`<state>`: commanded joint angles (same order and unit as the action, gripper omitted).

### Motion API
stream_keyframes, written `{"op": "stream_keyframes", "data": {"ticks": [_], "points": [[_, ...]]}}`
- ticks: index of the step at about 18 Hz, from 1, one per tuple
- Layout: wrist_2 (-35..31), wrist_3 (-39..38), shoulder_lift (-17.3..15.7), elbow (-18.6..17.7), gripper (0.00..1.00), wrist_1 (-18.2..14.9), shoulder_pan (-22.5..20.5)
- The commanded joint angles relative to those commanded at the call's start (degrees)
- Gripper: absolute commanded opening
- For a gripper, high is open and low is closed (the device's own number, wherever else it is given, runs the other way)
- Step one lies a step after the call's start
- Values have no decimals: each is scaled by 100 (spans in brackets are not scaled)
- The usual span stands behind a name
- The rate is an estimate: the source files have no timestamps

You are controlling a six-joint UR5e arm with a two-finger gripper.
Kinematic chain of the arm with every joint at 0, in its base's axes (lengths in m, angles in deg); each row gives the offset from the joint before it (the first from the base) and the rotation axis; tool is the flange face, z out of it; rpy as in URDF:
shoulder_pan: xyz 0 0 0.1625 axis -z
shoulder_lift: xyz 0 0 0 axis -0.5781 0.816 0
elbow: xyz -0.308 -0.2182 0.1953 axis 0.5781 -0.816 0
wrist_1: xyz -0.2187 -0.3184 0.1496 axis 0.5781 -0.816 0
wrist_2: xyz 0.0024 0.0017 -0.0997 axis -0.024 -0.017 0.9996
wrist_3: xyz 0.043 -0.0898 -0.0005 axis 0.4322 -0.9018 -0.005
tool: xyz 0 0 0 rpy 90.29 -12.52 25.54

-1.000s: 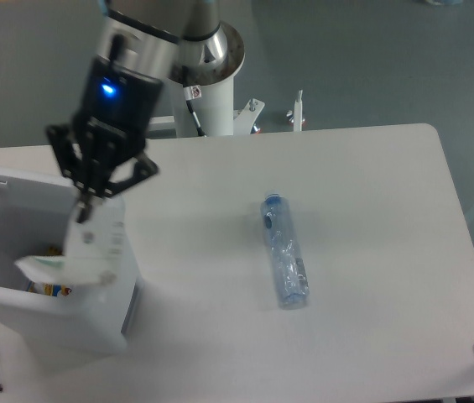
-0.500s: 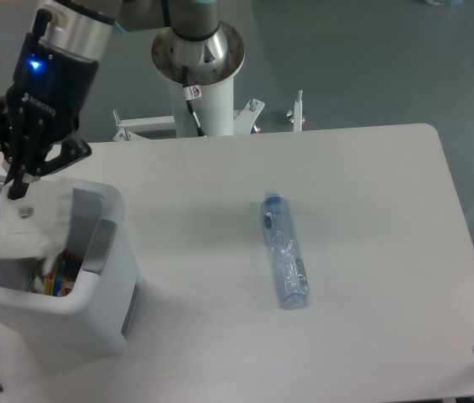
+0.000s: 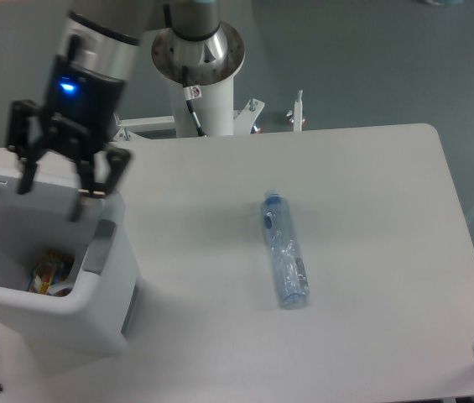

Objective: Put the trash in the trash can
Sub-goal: 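Move the gripper over the clear plastic water bottle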

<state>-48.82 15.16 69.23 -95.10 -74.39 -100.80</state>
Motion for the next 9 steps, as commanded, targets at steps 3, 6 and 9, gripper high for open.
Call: {"op": "stream_keyframes", "data": {"ticks": [3,6,9], "points": [[-306,-9,290,-140,100,0,-686],[-790,0,755,-132,100,-35,-1030],[-1291,-9,1239,8,100,-306,-1040]]}}
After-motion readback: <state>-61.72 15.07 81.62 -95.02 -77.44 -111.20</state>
